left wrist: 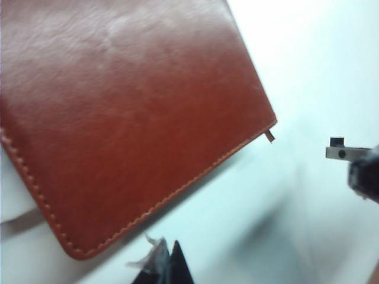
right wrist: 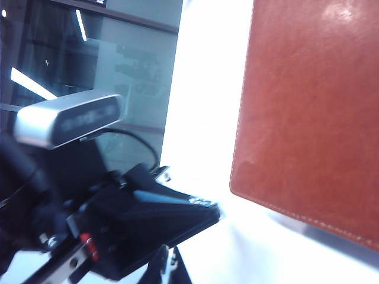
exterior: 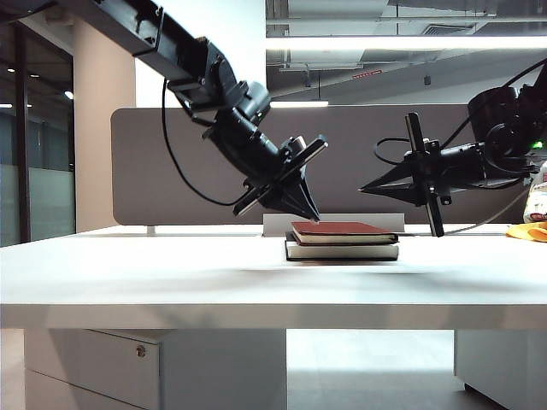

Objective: Pick up the red book and place it on top of the black book.

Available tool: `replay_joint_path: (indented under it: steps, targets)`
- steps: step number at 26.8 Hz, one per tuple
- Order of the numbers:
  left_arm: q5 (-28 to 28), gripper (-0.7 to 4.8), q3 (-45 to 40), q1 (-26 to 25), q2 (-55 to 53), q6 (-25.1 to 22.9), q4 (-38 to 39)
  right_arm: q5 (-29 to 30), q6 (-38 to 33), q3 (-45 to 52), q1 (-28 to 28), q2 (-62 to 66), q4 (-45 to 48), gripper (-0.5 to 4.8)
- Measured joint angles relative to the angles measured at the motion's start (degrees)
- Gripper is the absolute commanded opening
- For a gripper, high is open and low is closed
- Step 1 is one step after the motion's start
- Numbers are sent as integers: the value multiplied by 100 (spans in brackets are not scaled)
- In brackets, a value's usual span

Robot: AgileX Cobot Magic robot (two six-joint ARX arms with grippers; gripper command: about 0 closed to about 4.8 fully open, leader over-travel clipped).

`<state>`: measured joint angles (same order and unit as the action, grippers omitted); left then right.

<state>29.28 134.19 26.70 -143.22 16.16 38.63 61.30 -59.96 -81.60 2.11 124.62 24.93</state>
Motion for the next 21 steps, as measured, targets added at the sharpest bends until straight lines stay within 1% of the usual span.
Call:
replay_joint_path:
  steps: [4, 7, 14, 19, 21]
  targets:
    - [-363, -6, 42, 225, 4, -168, 181, 2, 129, 2, -28, -2, -61, -6]
    - [-605, -6, 42, 334, 4, -232, 219, -2, 369, 0, -92, -7, -341, -6]
    - [-883, -6, 44, 343, -22, -225, 125, -122, 737, 0, -149, -9, -852, -6]
    - [-892, -6, 72, 337, -81, -227, 122, -142, 966, -2, -149, -9, -1198, -6]
    - [-892, -6, 70, 332, -184, -243, 282, -291, 1049, -9, -114, -11, -1366, -6]
